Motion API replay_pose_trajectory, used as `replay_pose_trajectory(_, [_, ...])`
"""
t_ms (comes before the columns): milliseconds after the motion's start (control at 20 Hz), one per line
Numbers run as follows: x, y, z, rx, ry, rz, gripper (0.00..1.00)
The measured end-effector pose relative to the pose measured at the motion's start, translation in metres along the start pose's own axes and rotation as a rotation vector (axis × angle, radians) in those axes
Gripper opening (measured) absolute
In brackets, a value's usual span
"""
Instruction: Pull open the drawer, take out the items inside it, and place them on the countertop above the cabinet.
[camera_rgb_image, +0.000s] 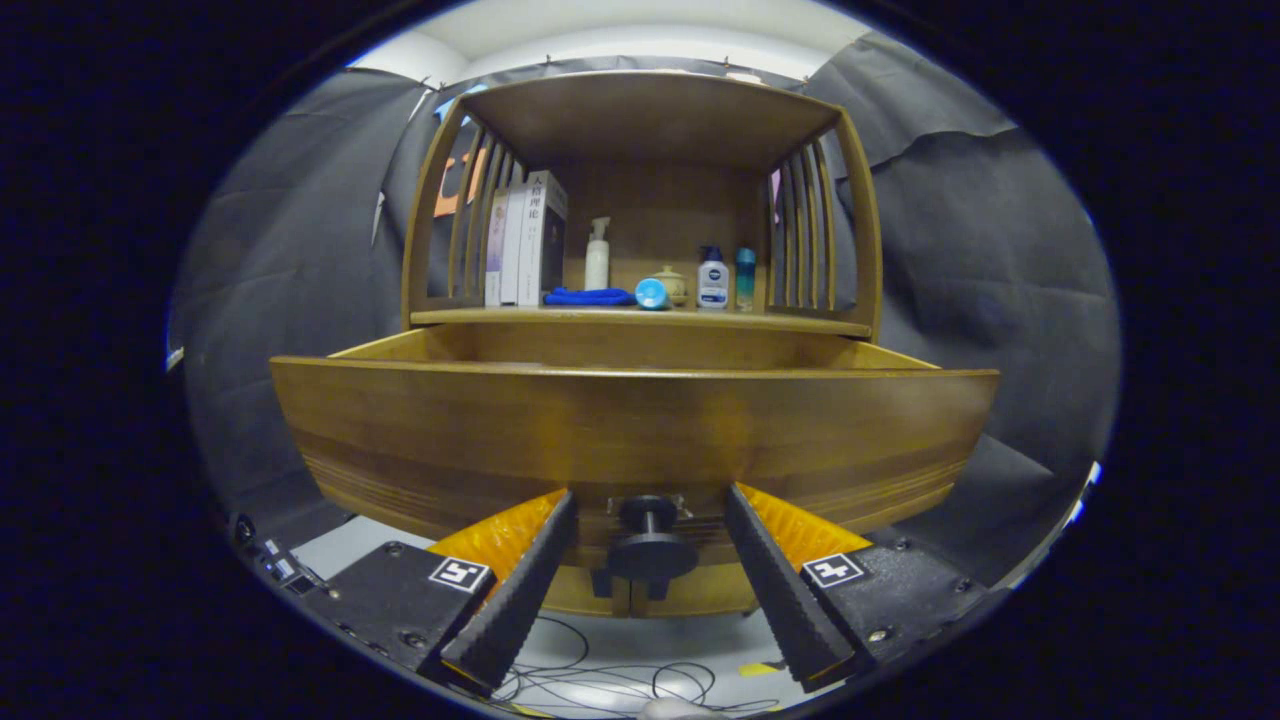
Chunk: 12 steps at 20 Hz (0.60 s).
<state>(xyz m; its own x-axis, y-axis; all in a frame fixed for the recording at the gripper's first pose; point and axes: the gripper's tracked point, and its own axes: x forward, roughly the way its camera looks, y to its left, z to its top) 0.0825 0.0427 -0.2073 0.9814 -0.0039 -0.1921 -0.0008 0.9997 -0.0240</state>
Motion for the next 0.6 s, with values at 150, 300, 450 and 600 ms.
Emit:
replay_pose_trajectory(150, [-0.0015, 0.0007, 0.0004, 0.006, 0.012, -0.004, 0.99])
replay_pose_trajectory(300, [-0.0007, 0.0004, 0.0010, 0.005, 0.010, -0.015, 0.99])
replay_pose_trajectory(450, [-0.0007, -0.0011, -0.0028, 0.007, 0.017, -0.032, 0.99])
replay_pose_trajectory(600, [0.0005, -0.0029, -0.0006, 0.015, 0.023, -0.042, 0.99])
